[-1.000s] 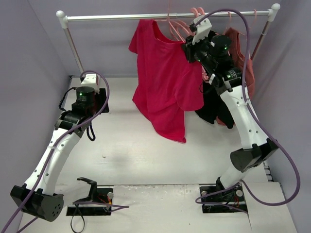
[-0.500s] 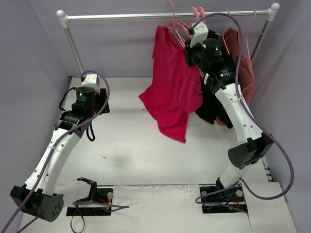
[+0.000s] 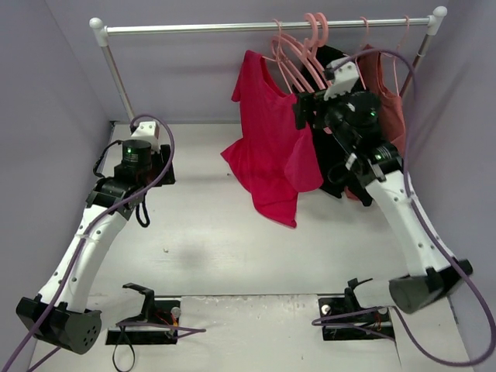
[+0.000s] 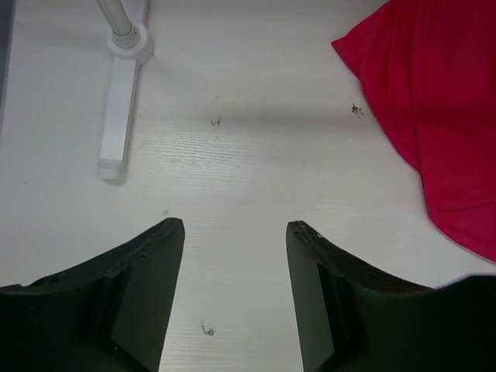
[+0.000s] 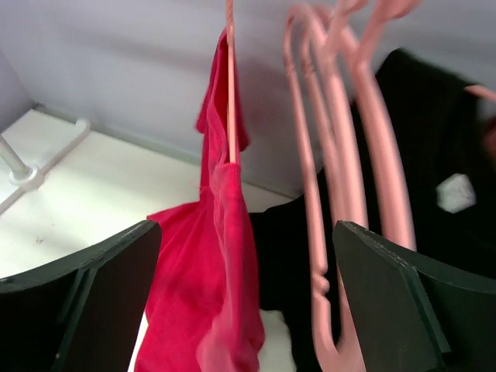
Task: Place the t-shirt on the hanger
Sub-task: Place the hanger at the clothesline, then reset both arms
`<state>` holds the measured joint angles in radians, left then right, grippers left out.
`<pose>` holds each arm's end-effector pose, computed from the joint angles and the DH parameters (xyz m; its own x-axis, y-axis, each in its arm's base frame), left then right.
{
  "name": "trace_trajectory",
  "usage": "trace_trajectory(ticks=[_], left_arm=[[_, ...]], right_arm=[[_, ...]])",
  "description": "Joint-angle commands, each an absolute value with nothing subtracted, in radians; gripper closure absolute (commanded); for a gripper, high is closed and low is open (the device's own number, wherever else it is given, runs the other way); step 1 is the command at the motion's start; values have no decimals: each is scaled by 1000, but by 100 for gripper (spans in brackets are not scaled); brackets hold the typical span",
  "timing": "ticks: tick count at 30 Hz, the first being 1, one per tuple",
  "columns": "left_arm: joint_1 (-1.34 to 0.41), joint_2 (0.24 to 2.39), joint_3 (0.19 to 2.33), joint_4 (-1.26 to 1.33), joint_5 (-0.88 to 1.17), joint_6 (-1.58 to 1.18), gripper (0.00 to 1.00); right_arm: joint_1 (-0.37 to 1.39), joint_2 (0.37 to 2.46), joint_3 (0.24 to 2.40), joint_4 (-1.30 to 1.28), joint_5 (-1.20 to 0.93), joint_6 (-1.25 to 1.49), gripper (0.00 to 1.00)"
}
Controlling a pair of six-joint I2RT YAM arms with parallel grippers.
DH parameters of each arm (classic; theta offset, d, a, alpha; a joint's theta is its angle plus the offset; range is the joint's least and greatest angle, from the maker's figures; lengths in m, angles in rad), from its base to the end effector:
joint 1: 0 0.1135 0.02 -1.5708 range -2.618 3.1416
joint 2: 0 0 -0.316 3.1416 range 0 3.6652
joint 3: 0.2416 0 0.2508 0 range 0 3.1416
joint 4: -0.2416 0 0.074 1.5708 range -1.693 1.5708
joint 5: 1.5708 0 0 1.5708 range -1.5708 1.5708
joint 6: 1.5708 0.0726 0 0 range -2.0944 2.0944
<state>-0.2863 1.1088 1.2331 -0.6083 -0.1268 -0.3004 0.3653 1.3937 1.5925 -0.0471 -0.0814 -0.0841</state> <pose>0.2353 -0.0597 0.4182 -0.4775 -0.1654 -0.8629 0.0330 0.9781 -0.2057 0.3116 0.1255 0.5536 0.1769 -0.0220 -0.9840 -0.4177 0.9036 -0.0953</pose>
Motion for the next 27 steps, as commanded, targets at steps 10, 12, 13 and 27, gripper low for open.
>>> trace_trajectory(ticks=[10,12,13,27], left_arm=[[-298,918,1178,-664,-207,-273,31],[-314,849,1138,-644,-213,-258,27],[-316,794,1115,-631,-215,-255,27],[-333,529,718,-442,-324,-229,26]], right_arm=[[359,648,999,218,161,-78,0],[359,524,896,190,175,-57,0],[359,484,870,172,184,-55,0],[359,245,749,-115,307,80,0]])
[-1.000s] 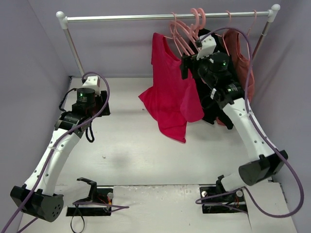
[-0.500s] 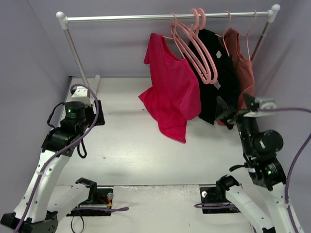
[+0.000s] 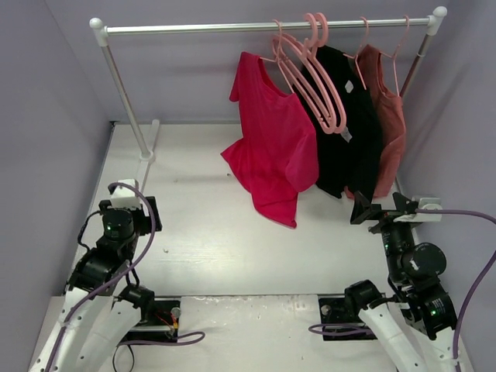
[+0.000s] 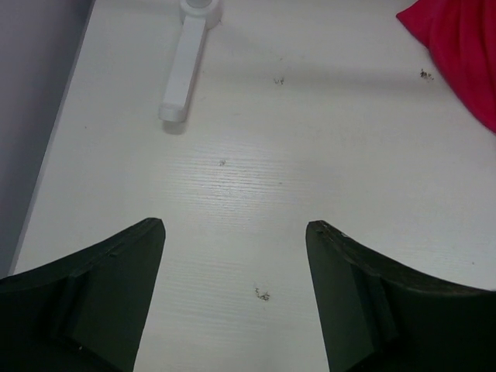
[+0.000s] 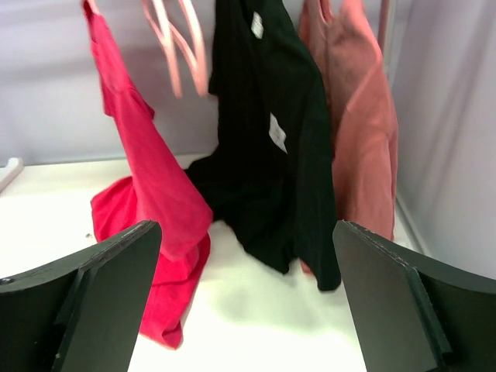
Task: Place the t-shirt on the hanger
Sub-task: Reset both arms
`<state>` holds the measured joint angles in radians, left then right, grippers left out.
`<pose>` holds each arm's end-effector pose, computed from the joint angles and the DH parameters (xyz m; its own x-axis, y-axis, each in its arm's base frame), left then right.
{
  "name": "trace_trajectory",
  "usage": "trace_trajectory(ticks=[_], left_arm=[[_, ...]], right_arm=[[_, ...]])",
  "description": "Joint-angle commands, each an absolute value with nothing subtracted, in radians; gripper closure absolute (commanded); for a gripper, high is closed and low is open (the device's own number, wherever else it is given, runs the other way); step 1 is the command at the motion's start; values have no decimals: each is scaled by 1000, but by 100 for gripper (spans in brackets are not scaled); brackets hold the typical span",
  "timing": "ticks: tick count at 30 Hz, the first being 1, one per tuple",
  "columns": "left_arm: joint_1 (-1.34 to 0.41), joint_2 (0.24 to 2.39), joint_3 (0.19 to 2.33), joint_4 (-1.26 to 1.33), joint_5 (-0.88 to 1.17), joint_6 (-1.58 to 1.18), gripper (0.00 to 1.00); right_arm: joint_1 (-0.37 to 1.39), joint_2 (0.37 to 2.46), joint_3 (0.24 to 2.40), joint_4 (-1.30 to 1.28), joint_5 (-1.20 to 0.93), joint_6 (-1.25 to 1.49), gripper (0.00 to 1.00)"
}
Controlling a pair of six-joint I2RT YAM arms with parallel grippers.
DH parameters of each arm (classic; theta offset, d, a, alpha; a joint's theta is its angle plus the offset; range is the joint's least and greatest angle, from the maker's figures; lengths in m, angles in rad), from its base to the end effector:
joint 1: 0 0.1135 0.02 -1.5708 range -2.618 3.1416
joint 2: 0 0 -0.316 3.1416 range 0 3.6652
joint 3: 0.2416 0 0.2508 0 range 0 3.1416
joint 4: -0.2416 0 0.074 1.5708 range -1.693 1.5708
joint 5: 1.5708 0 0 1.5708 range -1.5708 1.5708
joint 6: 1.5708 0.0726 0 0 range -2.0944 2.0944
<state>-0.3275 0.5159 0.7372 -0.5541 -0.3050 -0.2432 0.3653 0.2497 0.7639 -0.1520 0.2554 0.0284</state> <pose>0.1064 -0.0131 0.3346 -0.3094 -0.1375 -0.9409 -0.0375 0.9905 -0.1324 0.0357 -0.0060 0.4147 0.3273 0.1546 -0.9322 -0.1343 0.9841 0.1160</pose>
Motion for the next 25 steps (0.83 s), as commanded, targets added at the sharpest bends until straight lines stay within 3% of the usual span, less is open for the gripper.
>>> trace_trajectory(ticks=[1,8,25], left_arm=[[-333,535,710,-434,-324,-230,26],[-333,571,683,-408,-310,-245,26],[-319,583,689,-387,-252,-258,26]], right_arm=[[359,235,741,-110,337,96,0],[359,100,667,-61,399,112,0],[359,75,643,-37,405,115,0]])
